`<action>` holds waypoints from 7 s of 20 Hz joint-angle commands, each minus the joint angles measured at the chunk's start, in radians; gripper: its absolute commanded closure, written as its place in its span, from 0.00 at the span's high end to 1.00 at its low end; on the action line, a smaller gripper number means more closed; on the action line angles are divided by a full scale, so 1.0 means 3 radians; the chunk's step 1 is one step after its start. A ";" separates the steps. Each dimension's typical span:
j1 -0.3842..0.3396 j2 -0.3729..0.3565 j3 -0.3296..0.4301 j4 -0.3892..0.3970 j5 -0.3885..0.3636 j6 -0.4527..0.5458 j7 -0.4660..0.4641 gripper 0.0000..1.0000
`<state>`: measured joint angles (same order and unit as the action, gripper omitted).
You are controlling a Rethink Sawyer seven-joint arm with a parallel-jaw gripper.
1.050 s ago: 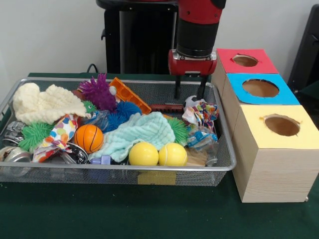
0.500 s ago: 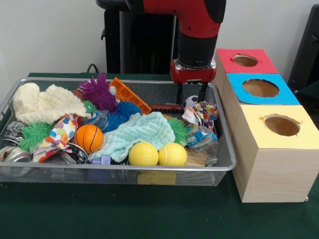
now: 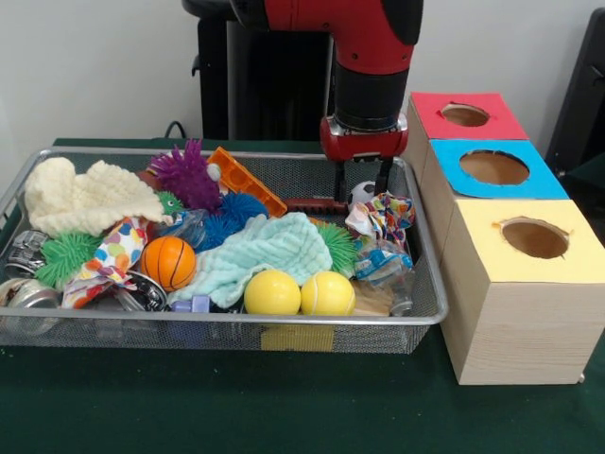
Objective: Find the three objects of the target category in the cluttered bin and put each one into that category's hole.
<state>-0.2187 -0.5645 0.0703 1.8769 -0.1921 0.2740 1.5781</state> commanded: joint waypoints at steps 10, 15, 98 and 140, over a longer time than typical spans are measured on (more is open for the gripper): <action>-0.0175 -0.0234 0.0370 -0.0284 -0.0125 0.0401 -0.0015 0.00; -0.0208 -0.0347 0.0396 -0.0276 -0.0095 0.0554 -0.0055 0.00; -0.0674 -0.0329 0.0890 0.0007 -0.1093 0.0575 0.0729 0.00; -0.0660 -0.0879 0.0857 -0.0192 -0.0638 0.1330 0.0115 0.00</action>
<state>-0.3875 -0.8944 0.3456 1.8720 -0.3462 0.6931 1.5613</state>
